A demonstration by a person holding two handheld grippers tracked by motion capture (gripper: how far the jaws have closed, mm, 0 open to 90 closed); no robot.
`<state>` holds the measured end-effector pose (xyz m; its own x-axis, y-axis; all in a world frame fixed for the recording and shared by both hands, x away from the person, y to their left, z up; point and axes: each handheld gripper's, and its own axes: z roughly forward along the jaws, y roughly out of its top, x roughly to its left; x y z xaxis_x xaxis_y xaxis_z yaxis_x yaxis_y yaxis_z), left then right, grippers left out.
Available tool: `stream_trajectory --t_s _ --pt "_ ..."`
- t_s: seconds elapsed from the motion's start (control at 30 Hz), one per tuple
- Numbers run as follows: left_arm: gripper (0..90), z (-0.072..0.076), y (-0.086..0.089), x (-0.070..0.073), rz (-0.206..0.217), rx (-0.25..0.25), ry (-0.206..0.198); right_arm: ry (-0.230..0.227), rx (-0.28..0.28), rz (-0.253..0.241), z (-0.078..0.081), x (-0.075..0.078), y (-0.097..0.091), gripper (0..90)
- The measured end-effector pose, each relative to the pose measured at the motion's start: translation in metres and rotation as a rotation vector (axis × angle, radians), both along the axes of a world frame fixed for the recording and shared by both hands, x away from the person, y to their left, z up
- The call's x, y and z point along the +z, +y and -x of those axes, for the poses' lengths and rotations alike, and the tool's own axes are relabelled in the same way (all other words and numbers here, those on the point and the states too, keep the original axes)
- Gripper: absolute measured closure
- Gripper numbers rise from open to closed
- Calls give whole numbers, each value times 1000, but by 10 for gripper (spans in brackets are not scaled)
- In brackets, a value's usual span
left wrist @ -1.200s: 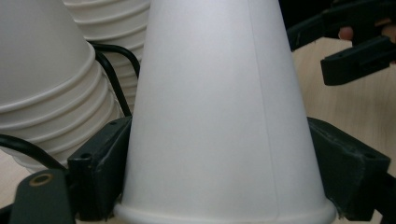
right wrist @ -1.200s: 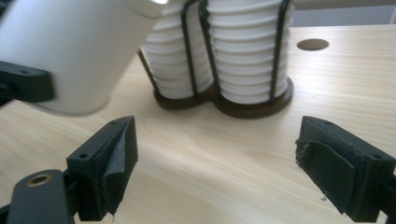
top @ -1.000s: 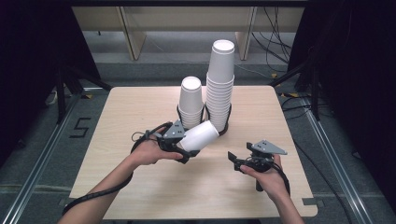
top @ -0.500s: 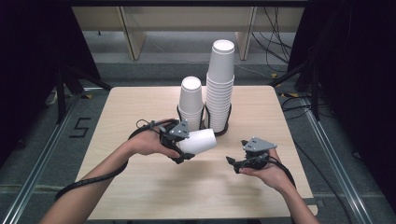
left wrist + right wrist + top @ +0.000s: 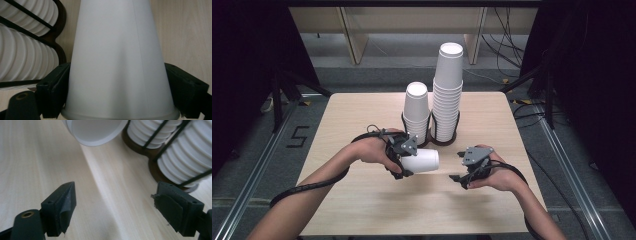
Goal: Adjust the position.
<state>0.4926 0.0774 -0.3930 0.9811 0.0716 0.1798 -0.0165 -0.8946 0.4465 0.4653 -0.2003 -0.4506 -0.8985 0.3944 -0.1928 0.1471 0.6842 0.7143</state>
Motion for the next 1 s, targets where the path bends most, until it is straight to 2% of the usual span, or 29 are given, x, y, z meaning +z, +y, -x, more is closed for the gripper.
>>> stream_trajectory --t_s 0.03,0.1,0.17,0.27,0.37,0.4,0.5,0.53,0.57,0.6,0.63,0.7,0.8,0.83,0.93,0.97,1.0 --pt "141 1 -1 0 -14 -7 0 0 0 0 0 0 0 182" --pt "140 1 -3 0 -58 -35 -3 -32 66 22 -4 1 4 177" --pt "139 3 -5 -1 -97 -57 2 3 68 24 -3 1 7 170" --pt "139 5 -8 -1 -136 -99 17 14 117 58 -5 3 12 161" --pt "139 7 -10 -1 -142 -105 27 3 143 76 -6 6 15 160" --pt "139 7 -10 -1 -146 -110 27 18 175 79 -6 7 18 159" --pt "139 7 -12 -1 -168 -132 29 9 210 79 -7 9 20 159" --pt "139 7 -13 -1 -170 -133 29 18 227 83 -8 12 23 159" --pt "139 8 -14 -1 -171 -136 29 0 252 90 -9 14 24 159" --pt "139 8 -14 -1 -171 -136 29 0 252 90 -9 14 24 159" --pt "139 8 -15 0 -175 -140 28 25 246 88 -8 14 25 159" --pt "139 8 -17 -1 -182 -139 30 32 288 96 -8 18 31 158" --pt "139 8 -18 -1 -186 -141 26 54 305 96 -7 19 35 157" --pt "140 8 -19 -1 -190 -142 28 51 322 106 -6 21 41 155" --pt "140 8 -20 -2 -197 -144 28 48 327 110 -5 23 46 155" --pt "140 10 -21 -4 -174 -123 43 14 352 115 -6 24 49 155" --pt "140 8 -21 -2 -203 -146 25 39 346 110 -5 25 52 154"
